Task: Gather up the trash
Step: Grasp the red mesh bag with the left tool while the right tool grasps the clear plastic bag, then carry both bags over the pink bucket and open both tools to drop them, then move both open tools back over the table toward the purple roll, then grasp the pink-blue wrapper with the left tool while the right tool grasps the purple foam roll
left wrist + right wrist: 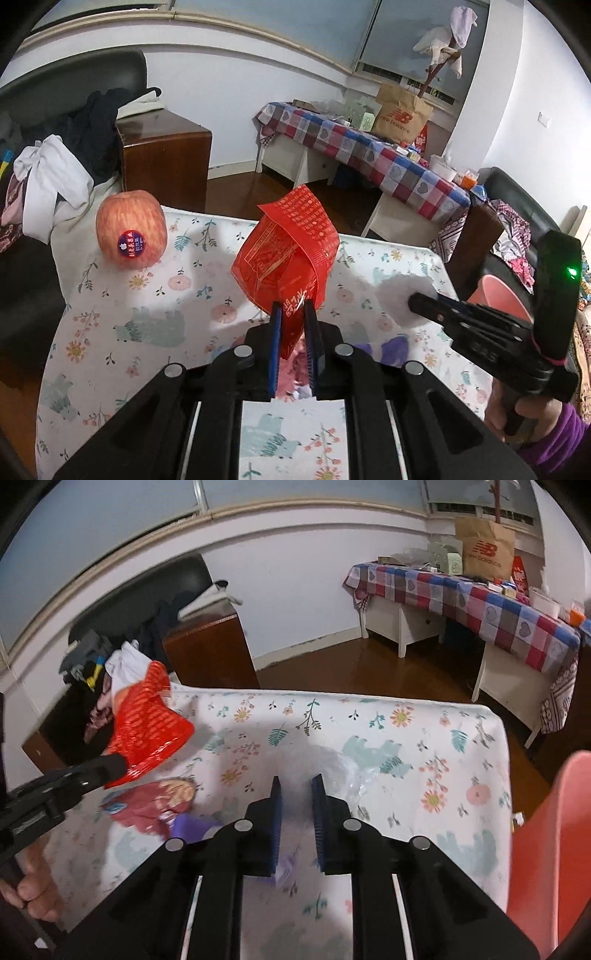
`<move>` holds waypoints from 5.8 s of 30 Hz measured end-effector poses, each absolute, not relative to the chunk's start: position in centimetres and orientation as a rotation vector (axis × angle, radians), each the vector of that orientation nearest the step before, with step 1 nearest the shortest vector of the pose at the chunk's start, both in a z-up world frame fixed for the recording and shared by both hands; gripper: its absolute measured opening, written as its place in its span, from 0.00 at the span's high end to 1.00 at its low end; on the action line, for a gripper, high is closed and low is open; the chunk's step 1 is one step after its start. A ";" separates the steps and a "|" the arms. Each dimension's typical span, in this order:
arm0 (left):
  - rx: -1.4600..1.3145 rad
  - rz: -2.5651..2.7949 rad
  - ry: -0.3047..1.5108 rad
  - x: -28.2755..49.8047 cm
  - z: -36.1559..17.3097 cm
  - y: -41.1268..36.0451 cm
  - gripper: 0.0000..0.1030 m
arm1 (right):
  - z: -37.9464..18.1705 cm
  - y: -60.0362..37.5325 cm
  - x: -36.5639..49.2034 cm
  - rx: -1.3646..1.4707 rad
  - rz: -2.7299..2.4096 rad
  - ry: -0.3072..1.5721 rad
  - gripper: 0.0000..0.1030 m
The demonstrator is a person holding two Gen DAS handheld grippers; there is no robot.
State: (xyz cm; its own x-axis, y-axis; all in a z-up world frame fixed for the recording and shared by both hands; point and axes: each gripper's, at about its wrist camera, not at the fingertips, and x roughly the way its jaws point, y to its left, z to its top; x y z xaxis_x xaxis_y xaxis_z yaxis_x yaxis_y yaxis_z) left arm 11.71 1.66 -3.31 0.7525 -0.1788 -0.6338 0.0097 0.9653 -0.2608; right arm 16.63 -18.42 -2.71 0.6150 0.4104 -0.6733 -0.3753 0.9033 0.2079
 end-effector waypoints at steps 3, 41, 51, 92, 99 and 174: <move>-0.245 -0.117 0.699 10.9 -2.6 0.9 0.90 | -1.7 -19.4 14.9 0.079 0.459 0.769 0.85; -0.122 -0.343 0.571 6.3 4.7 -17.7 0.90 | 4.7 -36.8 2.9 0.254 0.192 0.473 0.85; -0.092 -0.394 0.560 7.8 5.0 -22.5 0.89 | 3.8 -40.5 2.5 0.293 0.114 0.464 0.85; 0.041 -0.479 0.715 13.5 -1.9 -31.8 0.89 | -2.8 -46.6 5.6 0.386 -0.027 0.582 0.85; 0.067 -0.487 0.760 14.0 -3.3 -32.4 0.89 | -4.0 -46.8 6.3 0.396 -0.033 0.612 0.85; 0.301 -0.203 0.851 8.7 -6.1 0.9 0.44 | -3.7 -24.0 6.6 0.187 0.380 0.844 0.63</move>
